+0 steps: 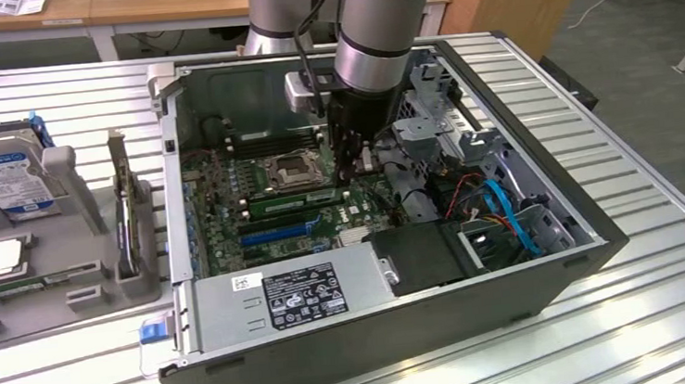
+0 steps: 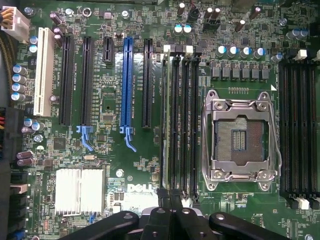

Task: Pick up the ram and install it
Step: 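Press down the ram until it locks into place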

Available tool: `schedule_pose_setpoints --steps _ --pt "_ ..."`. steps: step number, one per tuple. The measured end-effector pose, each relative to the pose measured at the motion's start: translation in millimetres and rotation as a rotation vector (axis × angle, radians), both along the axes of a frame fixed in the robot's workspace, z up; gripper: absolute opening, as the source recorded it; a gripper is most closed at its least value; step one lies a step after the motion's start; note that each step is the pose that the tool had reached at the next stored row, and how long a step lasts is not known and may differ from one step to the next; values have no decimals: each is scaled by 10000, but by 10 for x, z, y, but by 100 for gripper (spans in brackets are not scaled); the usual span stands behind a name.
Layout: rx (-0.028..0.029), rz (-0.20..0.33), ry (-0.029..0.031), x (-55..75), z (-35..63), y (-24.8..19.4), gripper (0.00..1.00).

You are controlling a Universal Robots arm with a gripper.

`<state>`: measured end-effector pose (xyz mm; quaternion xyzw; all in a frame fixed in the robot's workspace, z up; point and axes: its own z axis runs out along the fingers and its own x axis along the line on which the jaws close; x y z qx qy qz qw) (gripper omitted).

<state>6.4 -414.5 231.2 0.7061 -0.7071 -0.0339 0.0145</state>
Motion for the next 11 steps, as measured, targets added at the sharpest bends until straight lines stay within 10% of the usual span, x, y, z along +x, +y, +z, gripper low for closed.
schedule_pose_setpoints --steps 11 --pt "-2 0 1 0 -15 0 10"
